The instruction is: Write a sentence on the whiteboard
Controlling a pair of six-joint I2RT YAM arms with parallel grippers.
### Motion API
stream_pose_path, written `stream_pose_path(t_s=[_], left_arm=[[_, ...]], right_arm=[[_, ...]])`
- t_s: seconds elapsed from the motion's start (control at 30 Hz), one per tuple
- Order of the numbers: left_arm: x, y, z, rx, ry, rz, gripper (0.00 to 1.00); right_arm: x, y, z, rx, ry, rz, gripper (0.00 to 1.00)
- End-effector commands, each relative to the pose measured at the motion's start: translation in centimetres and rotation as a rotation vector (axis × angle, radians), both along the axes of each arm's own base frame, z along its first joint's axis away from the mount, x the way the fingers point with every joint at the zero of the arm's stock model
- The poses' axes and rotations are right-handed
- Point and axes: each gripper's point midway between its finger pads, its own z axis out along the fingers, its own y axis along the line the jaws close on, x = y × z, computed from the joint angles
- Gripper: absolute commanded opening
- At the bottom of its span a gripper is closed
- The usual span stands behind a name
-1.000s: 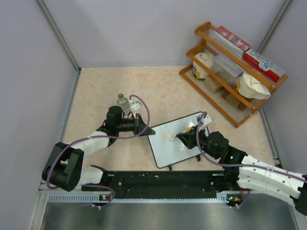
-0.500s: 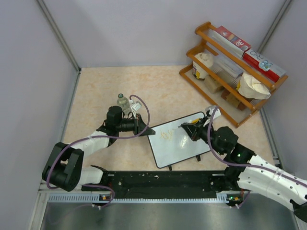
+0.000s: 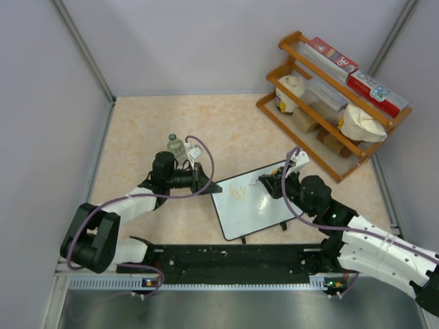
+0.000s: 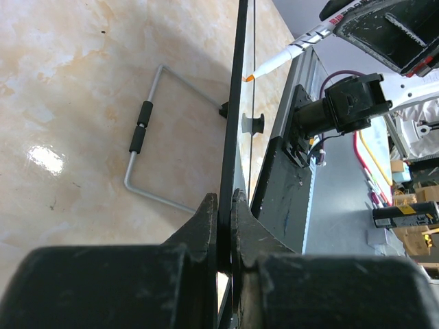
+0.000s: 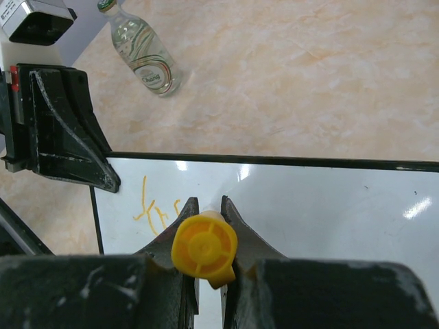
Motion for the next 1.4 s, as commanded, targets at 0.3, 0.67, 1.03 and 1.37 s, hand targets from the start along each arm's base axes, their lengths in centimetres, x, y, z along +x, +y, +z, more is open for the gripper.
stream_pose_path(t_s=[0.3, 0.67, 1.03, 1.37], left_arm=[[1.3, 1.4, -4.1, 0.137, -0.029, 0.089, 0.0], [1.3, 1.4, -4.1, 0.136, -0.03, 0.09, 0.0], [1.3, 1.4, -4.1, 0.135, -0.028, 0.086, 0.0], [1.3, 1.4, -4.1, 0.135, -0.027, 0.086, 0.0]], right_arm=[[0.0, -0.6, -1.3, -0.033, 0.02, -0.01, 0.0], [-1.1, -0.7, -3.1, -0.04, 0.061, 0.024, 0.0], [-0.8, -0.5, 3.3, 0.062, -0.049, 0.024, 0.0], [0.7, -0.5, 6.0, 0.067, -0.118, -0.025, 0.0]])
